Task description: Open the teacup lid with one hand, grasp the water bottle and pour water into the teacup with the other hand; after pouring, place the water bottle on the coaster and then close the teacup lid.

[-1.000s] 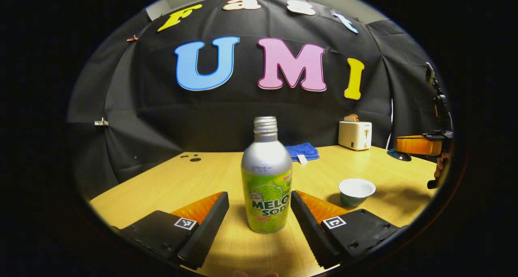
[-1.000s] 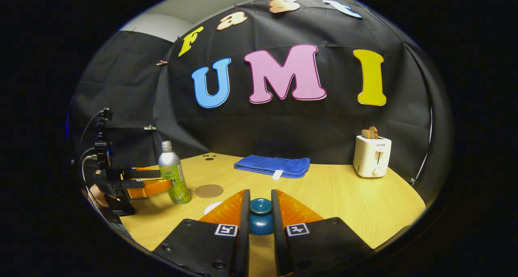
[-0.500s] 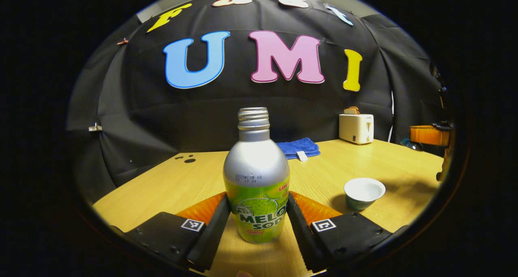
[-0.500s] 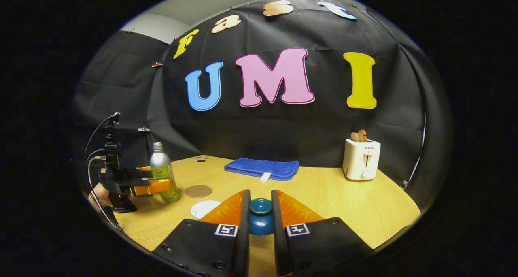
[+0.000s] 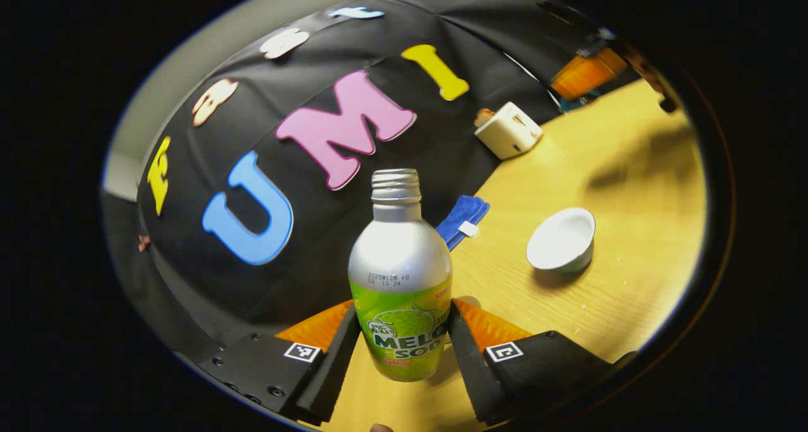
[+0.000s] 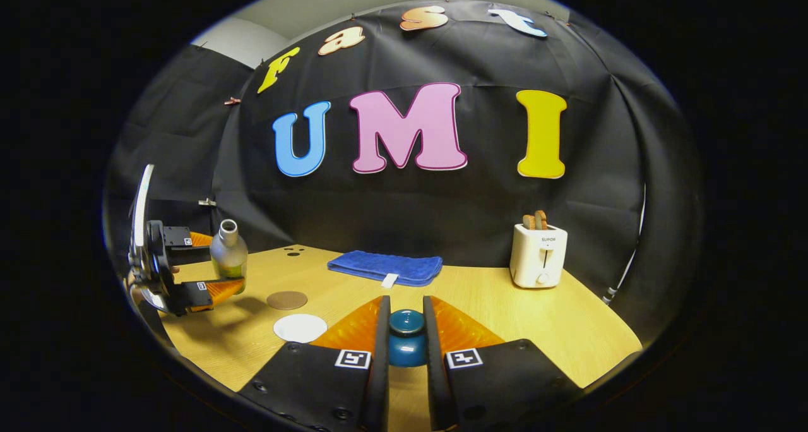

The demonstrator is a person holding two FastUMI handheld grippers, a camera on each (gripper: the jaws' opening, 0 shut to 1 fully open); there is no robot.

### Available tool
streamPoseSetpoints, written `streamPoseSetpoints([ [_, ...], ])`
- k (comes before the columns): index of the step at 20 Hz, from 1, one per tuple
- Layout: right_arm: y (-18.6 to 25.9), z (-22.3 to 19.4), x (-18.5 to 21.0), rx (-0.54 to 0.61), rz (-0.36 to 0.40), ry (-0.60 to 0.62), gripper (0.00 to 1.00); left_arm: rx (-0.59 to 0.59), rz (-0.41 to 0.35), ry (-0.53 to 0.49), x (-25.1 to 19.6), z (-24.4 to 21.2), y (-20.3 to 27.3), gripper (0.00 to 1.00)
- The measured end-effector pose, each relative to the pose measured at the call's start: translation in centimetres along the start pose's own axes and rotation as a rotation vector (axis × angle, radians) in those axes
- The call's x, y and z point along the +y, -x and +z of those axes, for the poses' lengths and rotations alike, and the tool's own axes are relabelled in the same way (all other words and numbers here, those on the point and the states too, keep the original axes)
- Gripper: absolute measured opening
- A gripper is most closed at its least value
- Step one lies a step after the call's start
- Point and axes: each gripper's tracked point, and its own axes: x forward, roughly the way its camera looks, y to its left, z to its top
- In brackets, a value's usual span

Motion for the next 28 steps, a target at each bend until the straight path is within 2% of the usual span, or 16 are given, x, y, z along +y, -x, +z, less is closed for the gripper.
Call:
streamPoseSetpoints([
  [5,0.2,0.1,-0.8,0.0,-0.018,-0.002,0.28,0.003,-0.036,-0.352,-1.4,1.2,-1.0,0.8],
  [9,0.2,0.1,-1.0,0.001,-0.02,-0.004,0.28,0.026,-0.009,-0.612,-1.3,1.5,-1.8,0.81],
  [13,0.2,0.1,-0.9,0.002,-0.017,-0.004,0.28,0.042,-0.039,-0.672,-2.0,0.6,-3.1,0.8],
  [20,0.1,-0.1,-0.9,0.006,-0.016,-0.006,0.28,0.064,-0.017,-0.853,-0.8,0.5,-4.2,0.8],
  [28,0.2,0.0,-1.0,0.005,-0.015,-0.007,0.28,0.069,-0.028,-1.02,0.1,1.2,-5.1,0.81],
])
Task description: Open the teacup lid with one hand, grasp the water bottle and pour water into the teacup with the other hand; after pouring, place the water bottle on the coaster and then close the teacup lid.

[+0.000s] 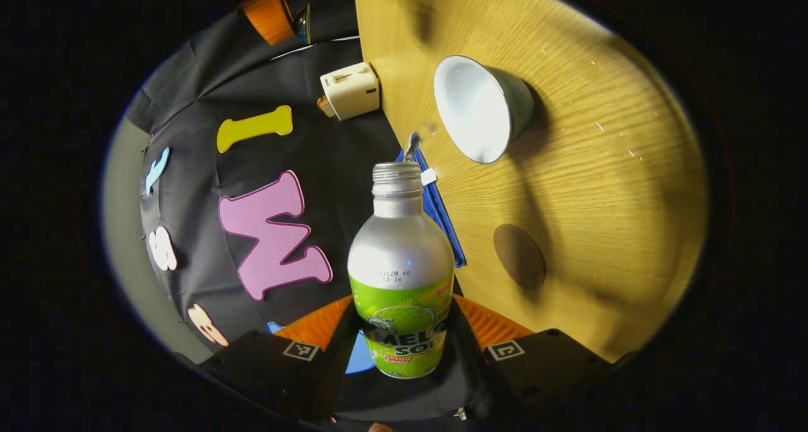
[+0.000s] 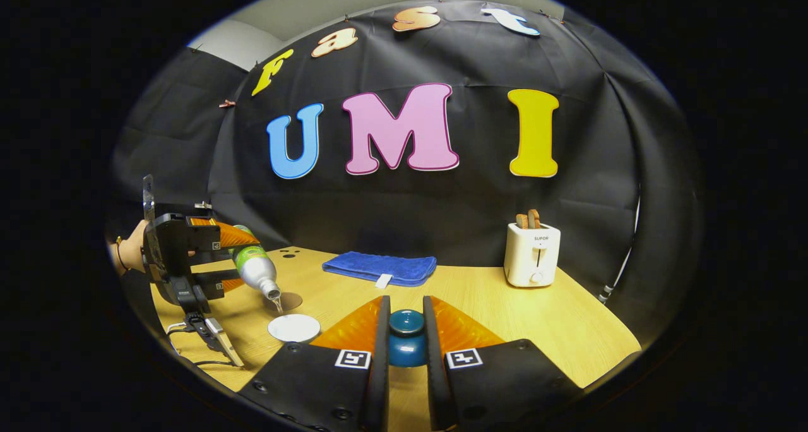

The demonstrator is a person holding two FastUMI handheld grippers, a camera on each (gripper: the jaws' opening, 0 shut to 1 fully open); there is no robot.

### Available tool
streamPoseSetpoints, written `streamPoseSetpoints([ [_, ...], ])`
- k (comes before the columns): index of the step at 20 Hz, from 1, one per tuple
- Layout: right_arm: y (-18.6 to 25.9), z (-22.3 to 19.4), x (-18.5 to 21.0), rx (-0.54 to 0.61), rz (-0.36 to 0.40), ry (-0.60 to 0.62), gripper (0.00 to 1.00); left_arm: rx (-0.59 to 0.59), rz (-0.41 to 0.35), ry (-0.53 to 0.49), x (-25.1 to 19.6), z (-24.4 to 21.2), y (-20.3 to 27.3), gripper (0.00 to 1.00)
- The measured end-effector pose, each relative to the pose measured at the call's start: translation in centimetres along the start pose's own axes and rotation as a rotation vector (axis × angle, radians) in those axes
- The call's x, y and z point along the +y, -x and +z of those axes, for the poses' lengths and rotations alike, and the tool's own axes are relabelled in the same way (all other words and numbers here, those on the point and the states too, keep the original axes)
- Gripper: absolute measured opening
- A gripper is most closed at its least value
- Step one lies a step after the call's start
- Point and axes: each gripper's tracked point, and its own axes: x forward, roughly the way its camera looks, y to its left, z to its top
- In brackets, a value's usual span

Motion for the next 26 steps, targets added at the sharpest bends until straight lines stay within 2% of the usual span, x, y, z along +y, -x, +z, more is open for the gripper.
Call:
streamPoseSetpoints([
  [14,0.2,0.2,-0.3,-0.002,-0.004,-0.004,0.28,0.006,0.022,-0.185,2.2,-0.6,-0.3,0.82],
  [26,0.3,0.5,-0.6,-0.01,-0.007,-0.009,0.28,-0.031,0.094,-0.446,6.4,0.8,-0.1,0.82],
])
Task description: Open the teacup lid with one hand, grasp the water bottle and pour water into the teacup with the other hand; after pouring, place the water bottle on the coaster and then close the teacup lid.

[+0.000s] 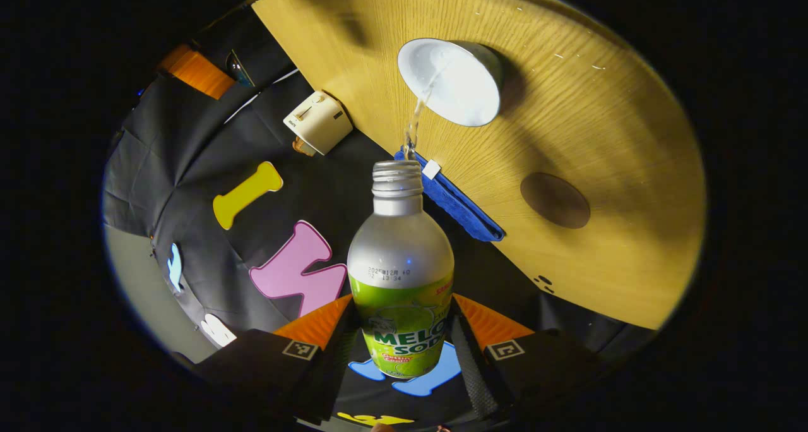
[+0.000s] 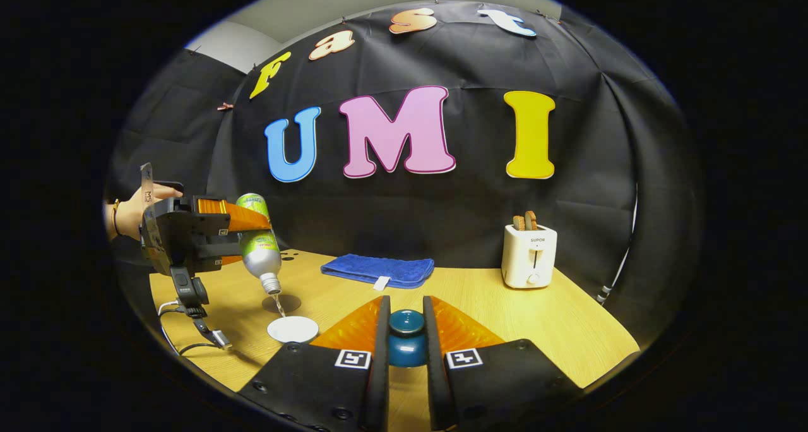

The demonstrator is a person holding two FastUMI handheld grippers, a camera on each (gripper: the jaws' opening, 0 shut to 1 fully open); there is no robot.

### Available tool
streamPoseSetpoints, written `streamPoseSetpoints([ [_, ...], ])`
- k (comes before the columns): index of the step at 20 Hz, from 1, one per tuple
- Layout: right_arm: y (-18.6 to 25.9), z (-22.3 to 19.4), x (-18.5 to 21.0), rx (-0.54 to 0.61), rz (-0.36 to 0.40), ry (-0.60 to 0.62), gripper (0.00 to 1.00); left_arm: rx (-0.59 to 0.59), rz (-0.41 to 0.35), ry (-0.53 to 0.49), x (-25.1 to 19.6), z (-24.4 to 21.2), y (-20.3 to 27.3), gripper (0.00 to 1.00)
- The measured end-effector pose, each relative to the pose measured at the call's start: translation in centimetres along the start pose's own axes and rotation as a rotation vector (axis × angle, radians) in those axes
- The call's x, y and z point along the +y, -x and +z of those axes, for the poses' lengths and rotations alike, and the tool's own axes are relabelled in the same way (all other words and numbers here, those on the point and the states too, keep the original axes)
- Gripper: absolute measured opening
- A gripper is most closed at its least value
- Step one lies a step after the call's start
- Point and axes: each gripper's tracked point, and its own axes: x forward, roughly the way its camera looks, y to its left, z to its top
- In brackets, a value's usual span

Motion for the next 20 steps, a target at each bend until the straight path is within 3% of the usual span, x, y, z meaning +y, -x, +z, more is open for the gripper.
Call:
streamPoseSetpoints([
  [6,0.2,0.3,-0.2,-0.009,-0.002,-0.005,0.28,-0.011,0.052,-0.113,2.3,0.6,0.1,0.82],
  [14,0.1,0.2,-0.2,-0.007,0.0,-0.004,0.28,-0.024,0.061,-0.115,2.8,1.3,-0.1,0.82],
  [17,0.1,0.1,-0.1,-0.002,0.001,-0.002,0.28,-0.038,0.05,0.007,1.9,1.6,0.2,0.82],
  [20,0.0,0.0,-0.3,0.001,-0.003,-0.005,0.29,-0.099,-0.025,0.304,-1.3,3.2,0.5,0.82],
])
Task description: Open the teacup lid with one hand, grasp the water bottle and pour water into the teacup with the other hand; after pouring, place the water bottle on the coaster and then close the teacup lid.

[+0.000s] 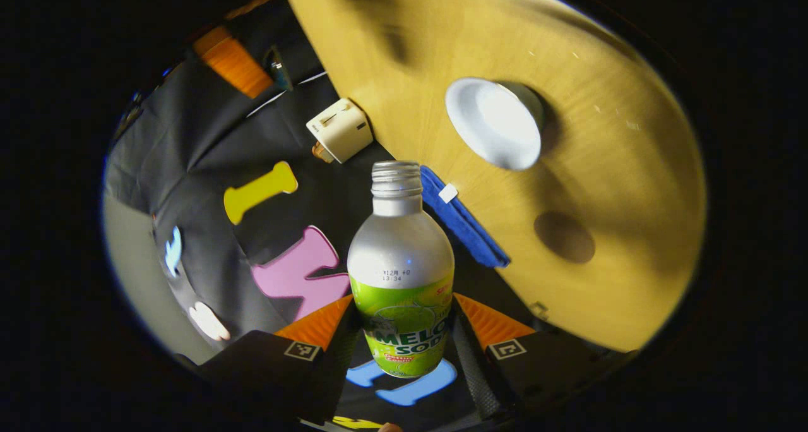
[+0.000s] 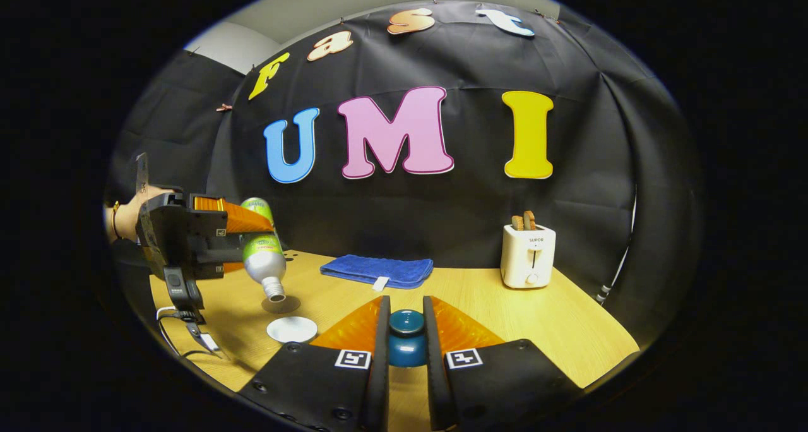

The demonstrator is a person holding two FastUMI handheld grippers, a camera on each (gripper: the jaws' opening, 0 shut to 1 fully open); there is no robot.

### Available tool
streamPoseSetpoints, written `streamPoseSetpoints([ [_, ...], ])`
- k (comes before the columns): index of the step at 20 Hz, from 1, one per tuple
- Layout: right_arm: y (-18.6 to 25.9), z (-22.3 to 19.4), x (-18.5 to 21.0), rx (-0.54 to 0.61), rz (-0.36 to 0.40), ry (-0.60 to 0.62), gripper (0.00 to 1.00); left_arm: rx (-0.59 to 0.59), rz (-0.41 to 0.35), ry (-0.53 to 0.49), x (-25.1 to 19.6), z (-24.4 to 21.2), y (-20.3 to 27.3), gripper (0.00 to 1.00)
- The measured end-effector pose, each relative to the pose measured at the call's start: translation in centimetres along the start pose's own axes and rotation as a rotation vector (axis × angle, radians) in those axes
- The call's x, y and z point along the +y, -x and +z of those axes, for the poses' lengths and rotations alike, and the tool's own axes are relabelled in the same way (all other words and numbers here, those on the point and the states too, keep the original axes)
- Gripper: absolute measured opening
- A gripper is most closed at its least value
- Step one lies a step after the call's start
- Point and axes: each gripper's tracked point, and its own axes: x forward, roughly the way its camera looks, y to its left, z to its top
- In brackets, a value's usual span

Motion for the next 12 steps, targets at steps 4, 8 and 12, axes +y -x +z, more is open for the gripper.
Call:
streamPoseSetpoints([
  [4,-0.2,-0.4,-0.1,0.008,-0.004,-0.002,0.28,-0.026,-0.038,0.486,-2.6,0.9,-0.3,0.81],
  [8,-0.3,-0.8,0.1,0.019,-0.003,-0.001,0.28,-0.116,-0.148,1.156,-4.5,2.2,0.2,0.81],
  [12,-0.4,-0.9,0.3,0.022,-0.001,0.0,0.28,-0.245,-0.13,1.802,-3.0,2.5,-0.6,0.8],
])
